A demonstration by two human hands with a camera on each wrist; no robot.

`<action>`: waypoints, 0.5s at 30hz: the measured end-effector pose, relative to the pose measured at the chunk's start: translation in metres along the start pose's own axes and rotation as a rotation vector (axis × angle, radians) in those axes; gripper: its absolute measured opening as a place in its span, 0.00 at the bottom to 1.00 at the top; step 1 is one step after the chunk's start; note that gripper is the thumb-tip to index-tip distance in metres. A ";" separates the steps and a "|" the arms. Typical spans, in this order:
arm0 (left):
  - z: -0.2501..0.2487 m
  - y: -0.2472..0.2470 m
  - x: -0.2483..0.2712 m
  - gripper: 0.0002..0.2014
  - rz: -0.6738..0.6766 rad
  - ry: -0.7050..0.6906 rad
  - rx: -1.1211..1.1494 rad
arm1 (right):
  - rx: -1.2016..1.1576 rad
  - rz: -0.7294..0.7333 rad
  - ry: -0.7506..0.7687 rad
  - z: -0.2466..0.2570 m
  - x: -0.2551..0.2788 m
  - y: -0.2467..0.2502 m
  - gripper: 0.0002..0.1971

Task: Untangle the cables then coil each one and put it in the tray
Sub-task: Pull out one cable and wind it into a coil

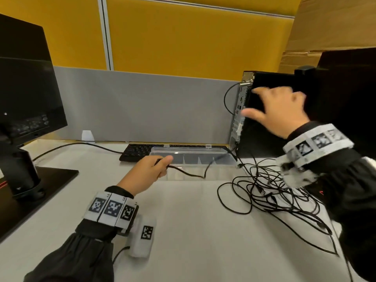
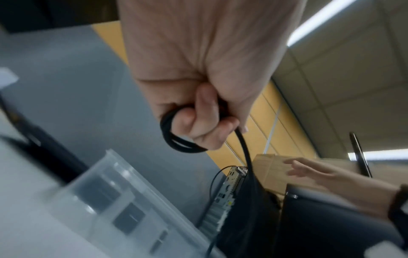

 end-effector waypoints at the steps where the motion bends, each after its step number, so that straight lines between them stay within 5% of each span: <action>1: -0.001 0.001 0.000 0.20 -0.002 0.050 0.139 | -0.115 0.091 0.098 0.026 0.013 -0.006 0.41; 5: -0.008 0.000 0.002 0.20 -0.045 0.161 0.412 | -0.503 0.645 0.458 0.107 0.078 -0.024 0.37; 7: -0.012 -0.002 0.003 0.21 -0.044 0.189 0.473 | -0.725 0.757 0.489 0.115 0.093 -0.027 0.18; 9: -0.018 -0.002 0.006 0.20 0.023 0.212 0.598 | -0.950 0.675 0.376 0.108 0.088 -0.027 0.12; 13: -0.035 -0.012 0.020 0.18 0.286 0.127 0.815 | -0.970 0.083 0.221 0.084 0.063 -0.016 0.12; 15: -0.043 -0.020 0.028 0.17 0.376 0.025 0.890 | -0.893 -0.090 0.219 0.081 0.058 -0.018 0.12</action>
Point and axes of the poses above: each hand's wrist, its own x-axis away from the middle knuckle, its own y-axis out of the back of the hand, z = x × y, the point moved 1 cm from there along -x, towards the middle knuckle, and after that the axes turned 6 degrees about -z, right-handed, at the moved point
